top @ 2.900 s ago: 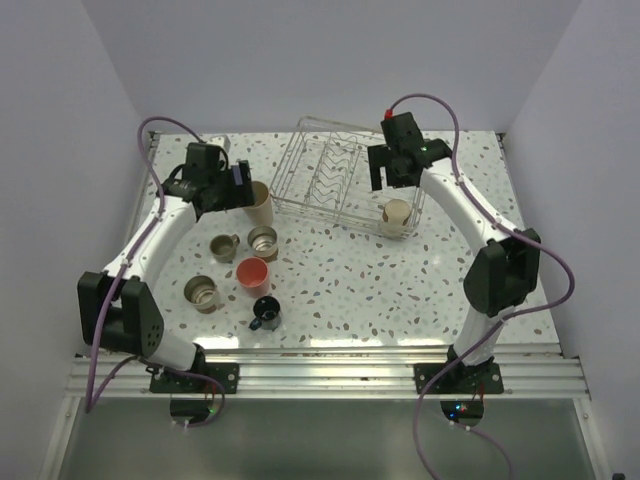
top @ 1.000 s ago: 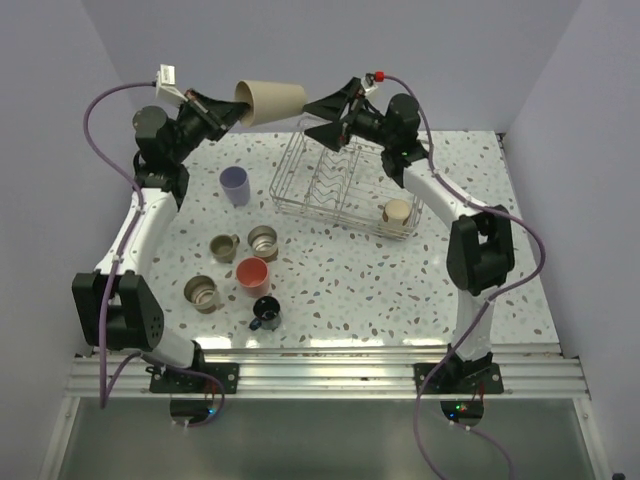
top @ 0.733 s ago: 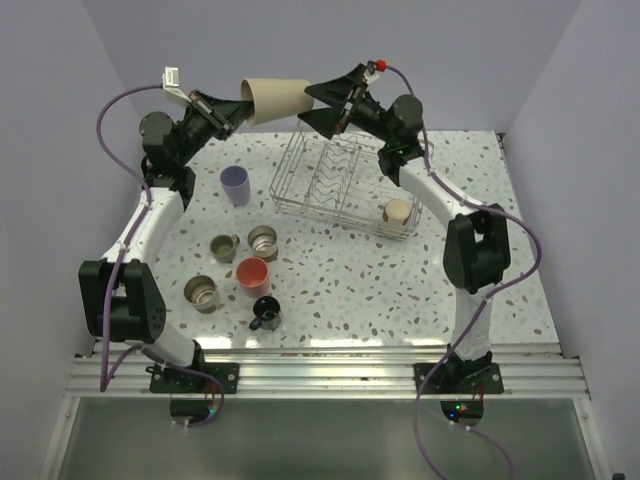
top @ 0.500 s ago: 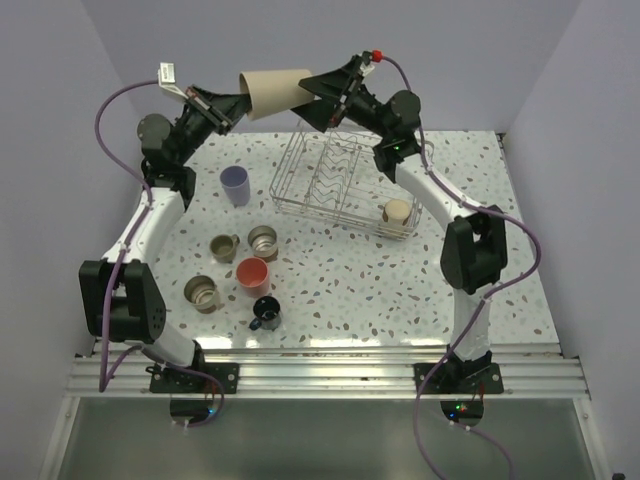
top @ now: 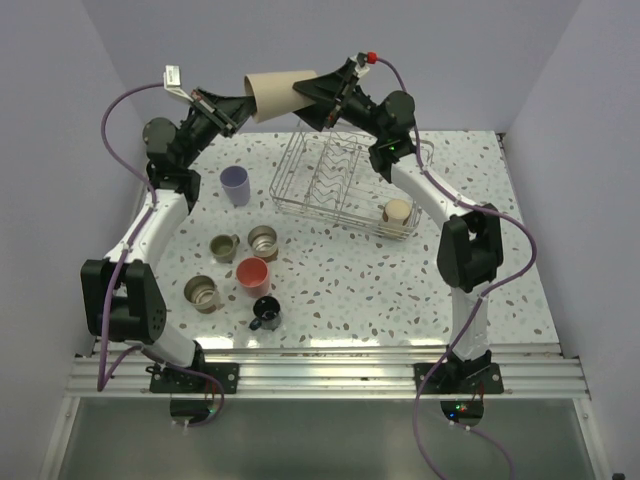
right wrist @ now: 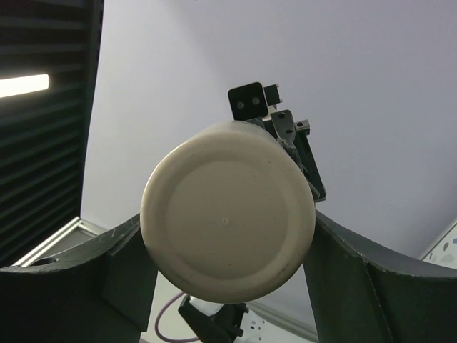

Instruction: Load the cups into the dish rack

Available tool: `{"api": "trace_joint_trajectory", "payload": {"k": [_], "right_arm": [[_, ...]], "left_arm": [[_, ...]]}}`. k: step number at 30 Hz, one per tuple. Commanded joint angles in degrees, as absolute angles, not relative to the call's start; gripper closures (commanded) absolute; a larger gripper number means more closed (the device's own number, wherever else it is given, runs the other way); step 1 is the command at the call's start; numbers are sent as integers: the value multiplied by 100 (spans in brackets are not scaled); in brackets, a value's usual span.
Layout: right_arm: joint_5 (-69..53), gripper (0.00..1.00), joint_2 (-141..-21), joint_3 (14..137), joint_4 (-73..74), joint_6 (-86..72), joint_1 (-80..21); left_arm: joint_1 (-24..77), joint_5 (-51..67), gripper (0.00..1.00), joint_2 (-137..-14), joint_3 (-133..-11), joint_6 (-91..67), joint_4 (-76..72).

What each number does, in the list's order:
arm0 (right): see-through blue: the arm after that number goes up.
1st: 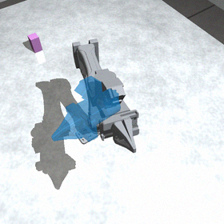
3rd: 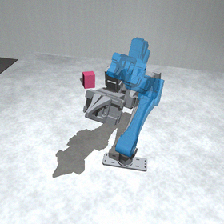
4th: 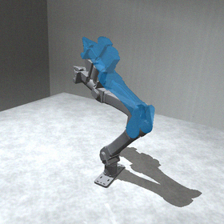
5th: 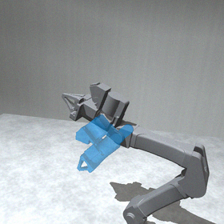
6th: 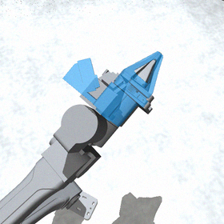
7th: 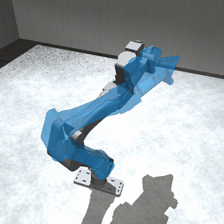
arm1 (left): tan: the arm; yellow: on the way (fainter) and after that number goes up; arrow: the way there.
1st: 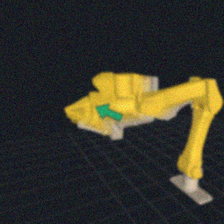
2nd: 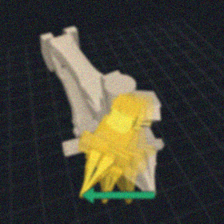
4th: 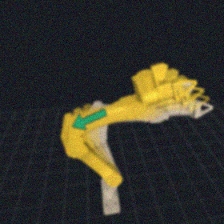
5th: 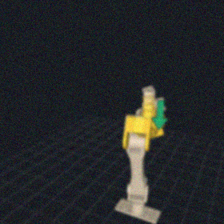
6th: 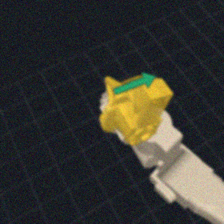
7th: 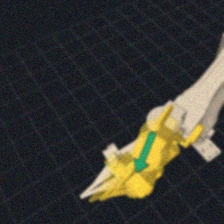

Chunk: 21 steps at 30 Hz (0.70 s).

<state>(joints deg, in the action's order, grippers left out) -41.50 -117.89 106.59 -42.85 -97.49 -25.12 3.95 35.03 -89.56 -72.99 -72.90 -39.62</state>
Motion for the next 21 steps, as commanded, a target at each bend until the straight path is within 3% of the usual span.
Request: {"api": "trace_joint_trajectory", "payload": {"k": [1,5,10,13,14,17,18,20,21], "right_arm": [[-3832,25,-11681,10916,-4474,-9703,-2531],[-3841,18,-11663,10925,-4351,-9642,-2531],[-3823,17,-11637,10899,-4272,-9580,-2531],[-3832,28,-11619,10898,-4271,-9571,-2531],[-3841,40,-11619,10890,-4289,-9571,-2531],[-3876,60,-11584,10863,-4237,-9502,-2531],[-3885,73,-11567,10846,-4210,-9466,-2523],[-3964,84,-11496,10802,-4044,-9309,-2514],[-3990,92,-11453,10776,-3947,-9221,-2488]], "left_arm": [[492,3700,100,-8772,-7154,-7190,-4043],[510,3648,100,-8675,-7119,-7023,-3841],[519,3586,100,-8570,-7040,-6926,-3753],[527,3551,100,-8534,-7022,-6856,-3657],[527,3542,100,-8525,-7022,-6838,-3639],[527,3551,100,-8525,-7022,-6803,-3569],[527,3542,90,-8525,-7040,-6742,-3516],[527,3533,65,-8490,-7066,-6663,-3323],[519,3525,41,-8473,-7145,-6488,-3061]]}}
